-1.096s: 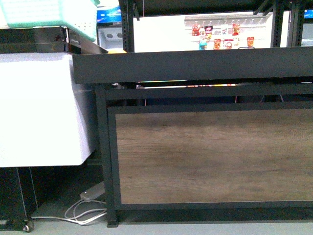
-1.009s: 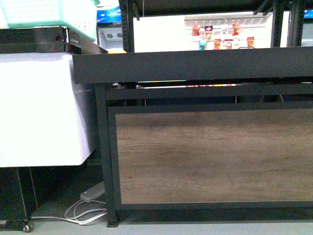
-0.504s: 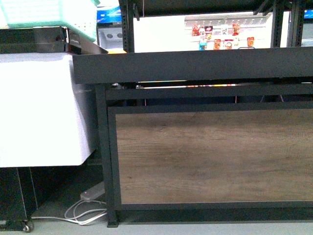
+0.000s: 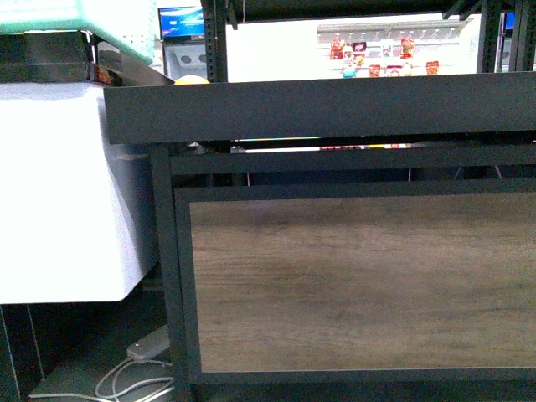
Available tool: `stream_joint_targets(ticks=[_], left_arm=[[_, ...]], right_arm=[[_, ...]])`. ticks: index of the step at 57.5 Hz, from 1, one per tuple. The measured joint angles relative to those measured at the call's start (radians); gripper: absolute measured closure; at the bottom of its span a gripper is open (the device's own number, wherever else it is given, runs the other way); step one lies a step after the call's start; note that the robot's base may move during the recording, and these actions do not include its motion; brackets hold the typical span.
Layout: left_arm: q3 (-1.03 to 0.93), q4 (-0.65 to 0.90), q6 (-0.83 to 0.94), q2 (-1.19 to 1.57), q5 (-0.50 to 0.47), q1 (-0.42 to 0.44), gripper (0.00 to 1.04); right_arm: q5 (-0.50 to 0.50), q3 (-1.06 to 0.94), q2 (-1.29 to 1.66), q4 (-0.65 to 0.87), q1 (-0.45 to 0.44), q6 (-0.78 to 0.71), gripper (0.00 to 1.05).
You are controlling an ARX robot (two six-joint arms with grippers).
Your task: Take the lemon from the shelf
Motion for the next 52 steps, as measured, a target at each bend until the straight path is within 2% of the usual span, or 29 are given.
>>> stream_joint_targets(ticks=[52], left_arm=[[0.000,0.000,0.000,0.000,0.000,0.000,0.08]], right_arm=[[0.000,0.000,0.000,0.000,0.000,0.000,0.07]])
